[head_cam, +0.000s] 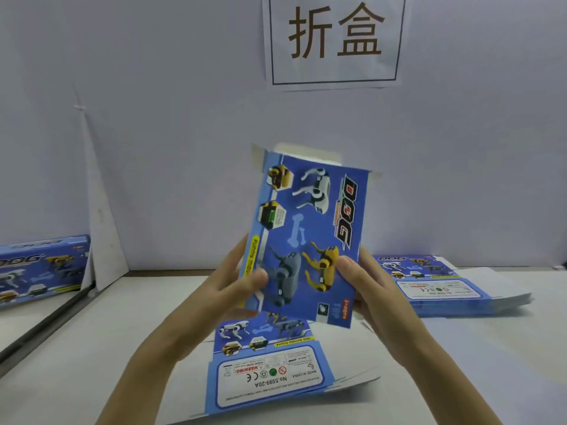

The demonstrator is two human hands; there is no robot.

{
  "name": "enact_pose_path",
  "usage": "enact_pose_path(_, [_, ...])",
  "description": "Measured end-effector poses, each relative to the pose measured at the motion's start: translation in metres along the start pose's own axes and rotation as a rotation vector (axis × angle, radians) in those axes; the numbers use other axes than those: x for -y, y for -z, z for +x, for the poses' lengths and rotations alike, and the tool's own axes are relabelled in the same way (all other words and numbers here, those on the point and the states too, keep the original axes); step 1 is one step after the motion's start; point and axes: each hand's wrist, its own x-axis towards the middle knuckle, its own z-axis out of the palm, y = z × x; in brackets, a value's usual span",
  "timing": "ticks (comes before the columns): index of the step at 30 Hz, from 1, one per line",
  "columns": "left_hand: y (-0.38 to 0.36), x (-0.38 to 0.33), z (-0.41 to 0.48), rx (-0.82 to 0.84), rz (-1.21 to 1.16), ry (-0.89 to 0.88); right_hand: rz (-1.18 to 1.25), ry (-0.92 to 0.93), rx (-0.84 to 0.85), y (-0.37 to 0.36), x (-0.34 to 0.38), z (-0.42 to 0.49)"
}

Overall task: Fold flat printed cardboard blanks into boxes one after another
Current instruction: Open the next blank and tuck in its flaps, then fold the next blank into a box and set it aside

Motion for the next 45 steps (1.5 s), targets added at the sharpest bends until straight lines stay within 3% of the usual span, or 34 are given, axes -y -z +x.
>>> enact_pose_path(3, [0.016,0.01,-0.015,-0.004,-0.023,-0.04,-0.006,0.088,0.03,-0.003,-0.004,-0.001])
enact_pose_path(7, [0.039,0.012,-0.019,-0.126,-0.212,-0.071,-0.037,0.028,0.051,-0.018,-0.021,0.003])
enact_pose_path(9, [0.055,0.015,-0.022,-0.244,-0.315,0.002,-0.34,-0.055,0.085,-0.024,-0.041,0.003])
enact_pose_path(13, [0.101,0.016,-0.03,-0.61,-0.503,0.188,-0.895,-0.241,0.402,-0.033,-0.082,-0.001])
enact_pose_path(15, [0.128,0.01,-0.029,-0.822,-0.625,0.084,-1.089,-0.194,0.484,-0.041,-0.09,0.0])
enact_pose_path(18, [0.161,0.002,-0.024,-1.046,-0.87,-0.291,-1.216,-0.188,0.524,-0.05,-0.096,0.007])
enact_pose_path(20, [0.16,0.005,-0.018,-1.117,-0.72,-0.3,-1.282,-0.178,0.567,-0.053,-0.099,0.012])
enact_pose_path(21, [0.151,0.013,-0.012,-1.078,-0.567,-0.228,-1.301,-0.179,0.588,-0.052,-0.101,0.013])
enact_pose_path(23, [0.115,0.037,-0.004,-0.826,-0.113,-0.08,-1.313,-0.173,0.585,-0.05,-0.101,0.013])
enact_pose_path(25, [0.071,0.068,-0.008,-0.387,0.414,0.077,-1.286,-0.14,0.571,-0.046,-0.1,0.009])
enact_pose_path(27, [0.032,0.103,-0.016,0.073,0.741,0.206,-1.27,-0.124,0.552,-0.04,-0.1,0.003])
enact_pose_path(29, [0.006,0.132,-0.022,0.298,1.004,0.229,-1.259,-0.135,0.53,-0.036,-0.099,-0.001])
enact_pose_path(32, [-0.012,0.142,-0.026,0.323,1.385,0.138,-1.254,-0.128,0.524,-0.03,-0.099,-0.006])
enact_pose_path(37, [-0.022,0.15,-0.033,0.305,1.584,0.106,-1.258,-0.096,0.532,-0.027,-0.097,-0.015])
enact_pose_path(40, [-0.028,0.15,-0.037,0.296,1.569,0.065,-1.306,-0.085,0.526,-0.027,-0.09,-0.017])
enact_pose_path(43, [-0.019,0.138,-0.038,0.249,1.387,0.074,-1.339,-0.062,0.504,-0.021,-0.081,-0.019])
enact_pose_path(45, [-0.005,0.118,-0.035,0.138,1.302,-0.079,-1.27,0.091,0.318,-0.015,-0.066,-0.02])
